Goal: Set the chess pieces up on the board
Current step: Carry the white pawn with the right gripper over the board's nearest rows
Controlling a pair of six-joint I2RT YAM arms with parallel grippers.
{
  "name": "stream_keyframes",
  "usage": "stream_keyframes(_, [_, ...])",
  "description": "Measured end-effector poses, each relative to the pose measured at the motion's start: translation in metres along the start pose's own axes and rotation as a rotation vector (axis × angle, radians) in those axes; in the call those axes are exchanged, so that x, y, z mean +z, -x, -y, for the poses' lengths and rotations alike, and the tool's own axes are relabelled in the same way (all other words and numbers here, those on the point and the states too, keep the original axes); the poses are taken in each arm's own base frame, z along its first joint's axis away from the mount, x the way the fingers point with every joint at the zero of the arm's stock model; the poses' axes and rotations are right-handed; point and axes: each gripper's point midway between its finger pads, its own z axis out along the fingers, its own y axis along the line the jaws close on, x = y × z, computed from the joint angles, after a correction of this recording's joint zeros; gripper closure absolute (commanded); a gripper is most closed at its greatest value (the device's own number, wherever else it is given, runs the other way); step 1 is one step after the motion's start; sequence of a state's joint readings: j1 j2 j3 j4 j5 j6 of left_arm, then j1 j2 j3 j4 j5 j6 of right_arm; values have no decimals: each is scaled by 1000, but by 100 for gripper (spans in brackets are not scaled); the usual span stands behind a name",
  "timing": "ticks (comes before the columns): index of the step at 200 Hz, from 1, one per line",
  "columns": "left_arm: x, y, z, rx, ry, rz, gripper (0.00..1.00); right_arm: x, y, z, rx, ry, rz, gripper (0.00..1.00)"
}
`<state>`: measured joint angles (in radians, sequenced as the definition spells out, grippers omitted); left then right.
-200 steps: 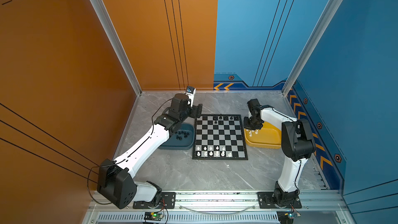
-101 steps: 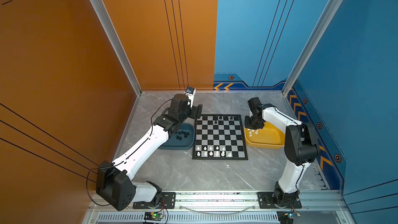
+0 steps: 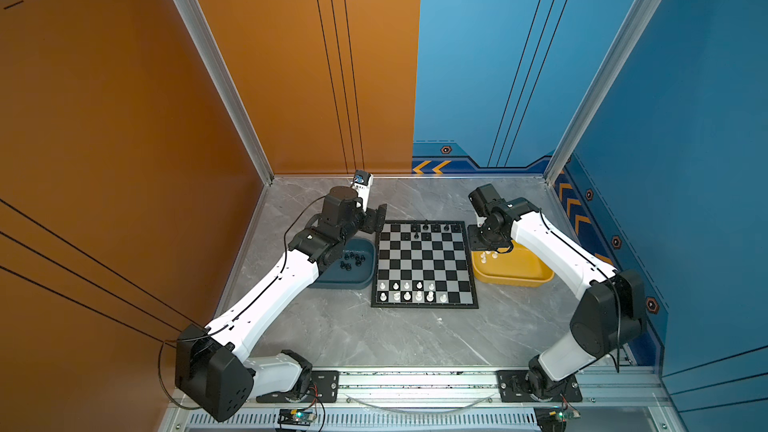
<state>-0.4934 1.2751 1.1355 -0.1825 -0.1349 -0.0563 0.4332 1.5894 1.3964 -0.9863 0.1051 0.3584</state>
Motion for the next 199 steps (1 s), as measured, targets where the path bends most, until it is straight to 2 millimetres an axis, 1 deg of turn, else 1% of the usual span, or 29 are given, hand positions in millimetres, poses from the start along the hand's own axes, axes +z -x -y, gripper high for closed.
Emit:
stream_keyframes(11, [-1,-1,0,0,0,1,10,-7,-6,-12,-29,12,4,100])
stream_keyframes(28, [-3,-4,-1,-1,0,2,11,-11,-14,-28,-66,28,2,100])
stream_keyframes(40, [-4,-7,-1,-1,-2,3,11,-11,-21,-41,-86,39,-2,100])
stream_keyframes(61, [-6,-11,1,0,-7,5,11,-7,-34,-55,-112,49,-17,100])
stream_keyframes(86, [-10,-8,4,0,-17,21,11,6,-46,-69,-130,52,-43,100])
stream_keyframes(117, [-19,-6,4,-2,-21,44,11,27,-60,-85,-148,48,-80,100])
stream_keyframes(151, [-24,-15,4,0,-24,38,11,47,-77,-104,-182,53,-120,100])
stream_keyframes(168, [-26,-19,5,2,-27,33,11,56,-79,-107,-179,51,-131,100])
stream_keyframes(199, [-30,-19,5,2,-28,37,11,63,-79,-111,-172,50,-132,100])
